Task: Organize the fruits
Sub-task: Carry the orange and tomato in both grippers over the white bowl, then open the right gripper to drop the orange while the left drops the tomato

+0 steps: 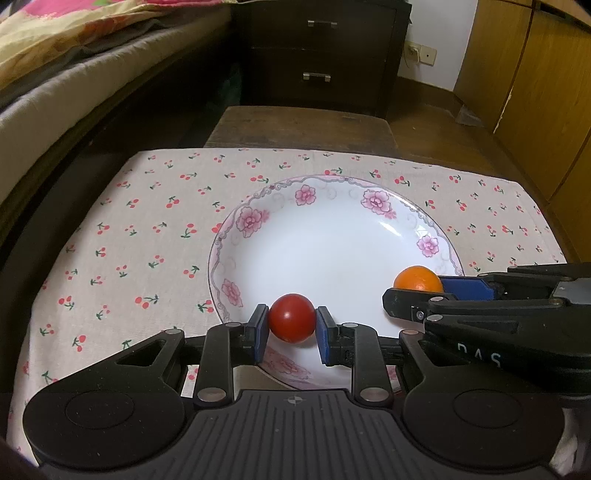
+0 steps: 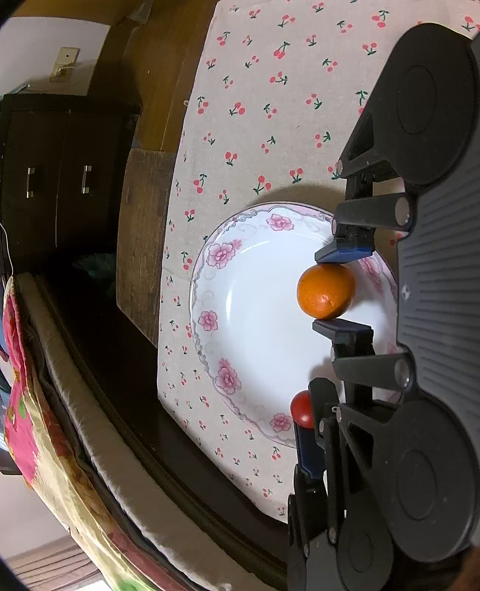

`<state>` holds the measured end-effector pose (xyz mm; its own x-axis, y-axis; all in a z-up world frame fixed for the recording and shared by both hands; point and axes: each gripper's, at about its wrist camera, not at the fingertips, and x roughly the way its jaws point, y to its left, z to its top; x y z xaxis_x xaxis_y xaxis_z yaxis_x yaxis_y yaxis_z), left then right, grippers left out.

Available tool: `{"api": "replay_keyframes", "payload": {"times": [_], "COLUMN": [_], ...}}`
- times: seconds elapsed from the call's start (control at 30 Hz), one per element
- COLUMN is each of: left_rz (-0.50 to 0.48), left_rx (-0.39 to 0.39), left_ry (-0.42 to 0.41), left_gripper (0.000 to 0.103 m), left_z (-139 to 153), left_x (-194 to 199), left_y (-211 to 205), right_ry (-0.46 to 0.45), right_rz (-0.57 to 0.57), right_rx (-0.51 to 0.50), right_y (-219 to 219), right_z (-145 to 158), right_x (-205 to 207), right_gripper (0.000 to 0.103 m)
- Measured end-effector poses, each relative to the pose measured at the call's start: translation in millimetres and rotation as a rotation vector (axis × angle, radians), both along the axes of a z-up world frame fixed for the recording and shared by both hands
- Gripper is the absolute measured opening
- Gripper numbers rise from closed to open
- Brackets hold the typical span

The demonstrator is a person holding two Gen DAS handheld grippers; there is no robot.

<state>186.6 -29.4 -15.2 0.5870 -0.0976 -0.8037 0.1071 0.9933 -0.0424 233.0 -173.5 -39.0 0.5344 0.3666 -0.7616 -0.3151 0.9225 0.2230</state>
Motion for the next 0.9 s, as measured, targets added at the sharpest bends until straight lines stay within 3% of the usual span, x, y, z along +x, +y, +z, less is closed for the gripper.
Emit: {"api": "replay_keyframes", "payload": {"times": [0.9], "left_rz": [0.01], "left_rx": [-0.024], "left_ry": [-0.04], "left_gripper": [0.055], "left_z": [18], "left_x": [-10], "left_y": [3], "right_ry": [-0.038], "right_rz": [-0.048], "right_rx": [0.017], "right_y": [-11], "right_z": [20], "right_x": [-4], "right_gripper": [0.039]}}
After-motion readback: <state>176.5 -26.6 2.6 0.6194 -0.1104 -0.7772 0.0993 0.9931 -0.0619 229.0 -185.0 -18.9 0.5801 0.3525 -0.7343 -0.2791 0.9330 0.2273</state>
